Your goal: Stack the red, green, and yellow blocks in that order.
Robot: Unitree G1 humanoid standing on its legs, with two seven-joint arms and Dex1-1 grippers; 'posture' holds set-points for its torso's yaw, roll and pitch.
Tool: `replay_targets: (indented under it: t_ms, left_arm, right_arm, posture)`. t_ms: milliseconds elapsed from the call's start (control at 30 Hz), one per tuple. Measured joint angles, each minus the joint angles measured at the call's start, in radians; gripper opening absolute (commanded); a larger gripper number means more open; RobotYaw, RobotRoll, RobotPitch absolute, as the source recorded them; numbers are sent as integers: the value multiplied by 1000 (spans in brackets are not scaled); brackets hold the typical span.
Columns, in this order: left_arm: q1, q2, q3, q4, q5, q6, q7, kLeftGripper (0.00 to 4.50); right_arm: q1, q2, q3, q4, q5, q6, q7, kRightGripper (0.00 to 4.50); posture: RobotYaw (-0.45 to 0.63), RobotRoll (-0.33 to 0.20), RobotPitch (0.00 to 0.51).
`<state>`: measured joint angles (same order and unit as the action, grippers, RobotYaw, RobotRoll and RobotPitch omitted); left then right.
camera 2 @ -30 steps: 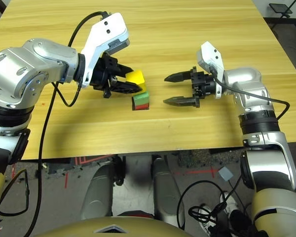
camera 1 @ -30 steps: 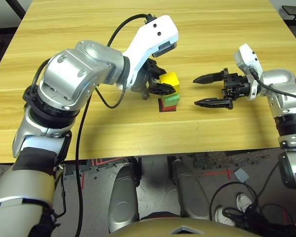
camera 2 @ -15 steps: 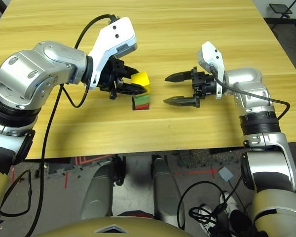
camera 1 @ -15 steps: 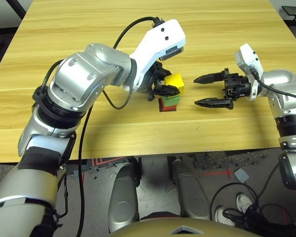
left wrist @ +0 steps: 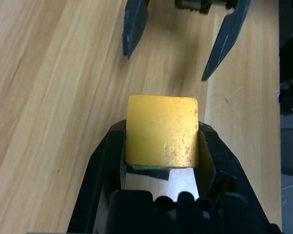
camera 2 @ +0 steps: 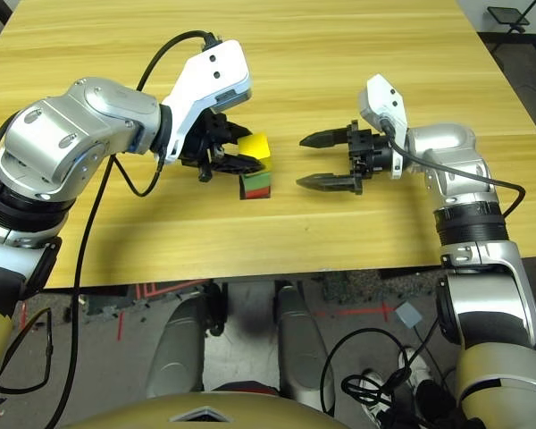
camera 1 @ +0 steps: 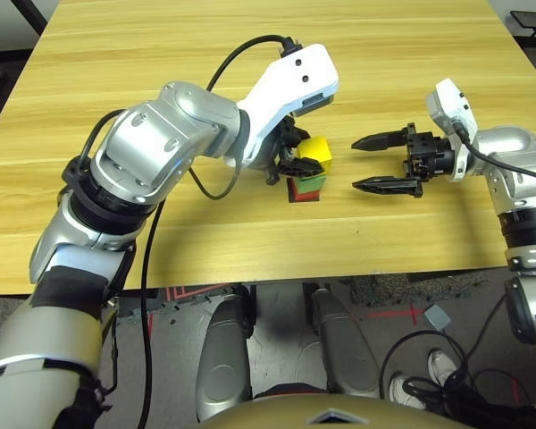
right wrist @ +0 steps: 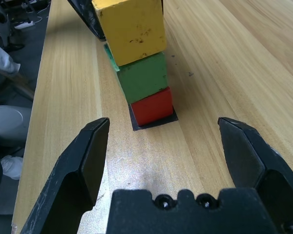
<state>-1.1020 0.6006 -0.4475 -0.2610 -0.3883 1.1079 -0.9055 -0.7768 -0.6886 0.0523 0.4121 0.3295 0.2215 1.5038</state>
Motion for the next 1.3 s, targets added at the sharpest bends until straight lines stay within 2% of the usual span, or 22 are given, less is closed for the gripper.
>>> replay_targets:
  t_ms: [167,200,333,467,567,633,700,800,900,1100,1300]
  left_arm:
    - [0,9,-13,3,1,-1,-13,4400]
    - [0,4,-12,3,0,1,-12,4460]
    - [0,-55,79,10,-49,33,5,4460]
    - [-15,-144,370,59,-130,38,97,4460]
    - [-12,-183,576,90,-140,-18,232,4460]
    - [58,-159,667,96,-94,-132,315,4460]
    - [191,-128,728,110,-35,-257,377,4460]
    - [396,-120,792,134,23,-393,446,4460]
    - [541,-135,817,146,61,-497,487,4460]
    - [631,-207,835,168,98,-745,579,4460]
    - [694,-223,824,270,128,-908,591,4460]
  right_arm:
    - [0,0,-2,1,0,-5,0,4500]
    - [0,0,-2,3,0,-8,0,4500]
    - [-2,-1,-11,25,0,-18,-1,4500]
    - [-35,-5,-73,72,31,-3,-35,4500]
    - [-65,-6,-166,106,66,47,-145,4500]
    - [-69,-8,-229,143,76,55,-259,4500]
    - [-59,-15,-290,208,73,36,-384,4500]
    - [-39,-22,-351,326,49,-60,-536,4500]
    - [-25,-37,-392,442,29,-164,-641,4500]
    - [-24,-73,-415,629,-7,-326,-767,4500]
    - [-1,-104,-452,737,-13,-416,-867,4500]
  posture:
    - [66,25,264]
    - [67,24,263]
    - [75,15,257]
    - [88,-5,257]
    - [97,-19,257]
    - [100,-28,257]
    - [100,-34,257]
    - [92,-44,256]
    - [85,-47,258]
    - [47,-65,265]
    - [48,-66,266]
